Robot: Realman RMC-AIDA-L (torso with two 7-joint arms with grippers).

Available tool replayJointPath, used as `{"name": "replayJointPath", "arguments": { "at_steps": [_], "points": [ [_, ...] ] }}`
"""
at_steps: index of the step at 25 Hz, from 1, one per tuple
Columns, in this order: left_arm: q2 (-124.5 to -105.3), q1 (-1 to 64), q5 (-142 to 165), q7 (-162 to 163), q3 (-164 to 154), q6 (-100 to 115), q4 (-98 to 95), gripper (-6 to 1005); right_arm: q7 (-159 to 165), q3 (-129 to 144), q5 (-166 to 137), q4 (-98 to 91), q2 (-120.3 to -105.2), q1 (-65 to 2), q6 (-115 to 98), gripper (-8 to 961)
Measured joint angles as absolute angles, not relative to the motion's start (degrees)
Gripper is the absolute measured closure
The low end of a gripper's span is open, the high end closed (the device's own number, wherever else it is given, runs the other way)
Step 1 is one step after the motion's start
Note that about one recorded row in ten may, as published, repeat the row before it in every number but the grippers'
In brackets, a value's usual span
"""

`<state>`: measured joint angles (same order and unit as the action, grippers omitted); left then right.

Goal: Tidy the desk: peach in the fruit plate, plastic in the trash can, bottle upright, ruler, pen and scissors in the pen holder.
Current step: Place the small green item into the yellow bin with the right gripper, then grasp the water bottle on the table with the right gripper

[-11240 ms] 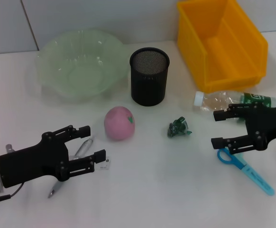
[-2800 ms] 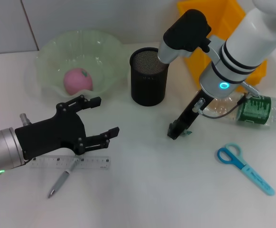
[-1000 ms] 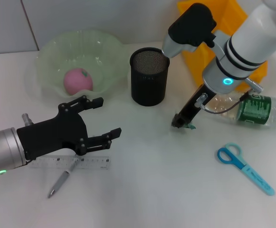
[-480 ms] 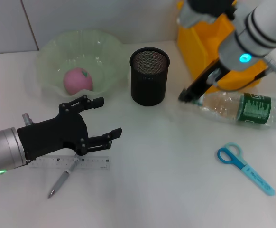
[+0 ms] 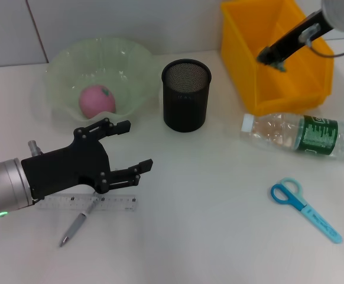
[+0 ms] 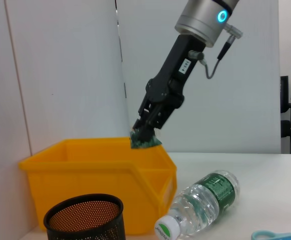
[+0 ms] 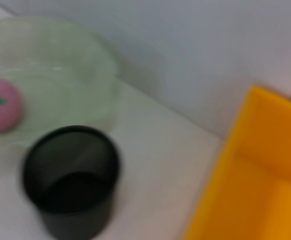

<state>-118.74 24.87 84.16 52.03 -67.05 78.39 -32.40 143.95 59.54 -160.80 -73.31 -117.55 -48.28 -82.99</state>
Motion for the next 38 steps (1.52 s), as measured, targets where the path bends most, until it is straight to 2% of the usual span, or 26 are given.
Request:
{"name": "replayJointPath", "arguments": {
  "at_steps": [10,16,21,29,38],
  "points": [
    [-118.74,25.0,84.1,52.0,-67.0,78.8,-32.5,139,144.4,58.8,-166.8,-70.4,-117.95,-48.2,-73.0,644],
    [-118.74,25.0,84.1,52.0,-67.0,78.8,-32.5,139,144.2,59.2,-167.0,-66.1,-118.03,-49.0,-68.9,483],
    [-118.74,25.0,84.1,52.1,-67.0,78.8,-32.5,139,144.1,59.6,-167.1,-65.5,-118.04,-49.2,-68.0,286],
    [-118.67,25.2,84.4,52.3,-67.1,79.3,-32.4,139,144.0,59.0,-166.6,-68.4,-117.75,-49.6,-73.6,100],
    [-118.56,25.2,84.6,52.6,-68.4,79.8,-32.2,139,138.4,59.0,-160.3,-77.6,-117.53,-49.6,-97.6,101]
  ]
}}
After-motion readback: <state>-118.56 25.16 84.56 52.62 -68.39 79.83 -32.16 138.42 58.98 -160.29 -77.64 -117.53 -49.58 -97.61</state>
